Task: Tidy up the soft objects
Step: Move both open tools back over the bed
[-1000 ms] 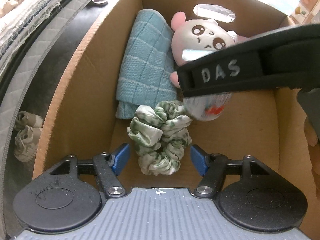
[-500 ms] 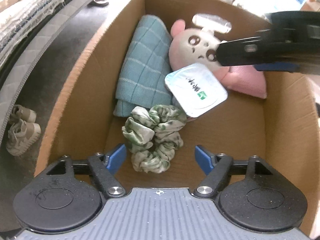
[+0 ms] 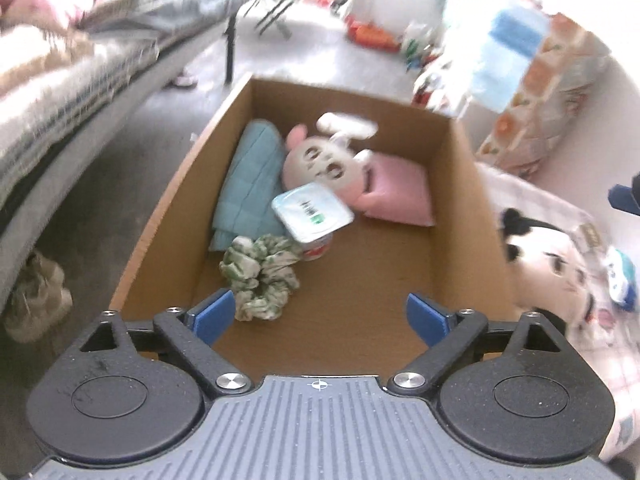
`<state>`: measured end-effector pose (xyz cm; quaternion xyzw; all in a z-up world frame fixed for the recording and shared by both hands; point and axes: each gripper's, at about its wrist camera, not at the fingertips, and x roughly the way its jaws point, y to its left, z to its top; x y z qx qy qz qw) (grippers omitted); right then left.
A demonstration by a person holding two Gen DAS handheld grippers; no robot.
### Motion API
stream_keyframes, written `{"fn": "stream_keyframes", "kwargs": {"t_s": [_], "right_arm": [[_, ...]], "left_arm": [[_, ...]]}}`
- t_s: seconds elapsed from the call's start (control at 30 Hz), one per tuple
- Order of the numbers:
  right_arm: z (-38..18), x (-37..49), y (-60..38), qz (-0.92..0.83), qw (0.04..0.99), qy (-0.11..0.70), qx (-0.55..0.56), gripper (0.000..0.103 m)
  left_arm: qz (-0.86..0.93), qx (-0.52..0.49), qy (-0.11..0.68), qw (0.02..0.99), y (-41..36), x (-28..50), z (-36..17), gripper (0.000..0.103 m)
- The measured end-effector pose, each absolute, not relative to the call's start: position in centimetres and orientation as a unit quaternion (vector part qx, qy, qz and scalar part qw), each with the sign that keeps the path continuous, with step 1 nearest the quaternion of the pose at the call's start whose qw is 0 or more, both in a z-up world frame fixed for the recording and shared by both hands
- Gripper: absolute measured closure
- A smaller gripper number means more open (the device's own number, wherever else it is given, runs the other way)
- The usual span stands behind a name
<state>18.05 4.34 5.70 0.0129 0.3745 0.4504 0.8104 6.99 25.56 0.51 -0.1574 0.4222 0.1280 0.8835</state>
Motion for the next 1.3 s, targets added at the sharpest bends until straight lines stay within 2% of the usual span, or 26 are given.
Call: {"fn": "stream_keyframes", "kwargs": {"t_s": [0.37,0.67,0.9,1.1,1.2,1.27,1.3], "right_arm": [[8.8,11.5,-17.1,0.333,0.893,0.287,0.094,0.004],[3.8,7.3,-28.2,0.221,0.916,0.272,0.196,0.004],[-1.6,8.9,-29.7,0.204,0.903,0.31,0.215,0.005],[-4.7,12.8,-27.5,0.22,0.9,0.35,0.138,0.013],[-5.9,15.1,-26.3,0.233,0.897,0.362,0.1,0.023],[-6.7,17.0,-25.5,0.243,0.892,0.372,0.078,0.027],[-7.1,17.8,-25.1,0.249,0.89,0.375,0.07,0.03]], "left_arm": [[0.02,-0.103,0.323,0.941,15.7,1.6,5.3,0.001],[-0.109,-0.069,0.313,0.941,6.2,2.7,3.8,0.001],[-0.165,-0.023,0.327,0.93,-1.6,5.9,-1.2,0.002],[-0.163,0.038,0.319,0.933,-6.2,9.6,-4.4,0.005],[-0.164,0.05,0.328,0.929,-7.5,11.4,-6.0,0.011],[-0.165,0.052,0.338,0.925,-8.0,12.5,-6.9,0.023],[-0.165,0.055,0.341,0.924,-8.2,12.7,-7.2,0.025]]}}
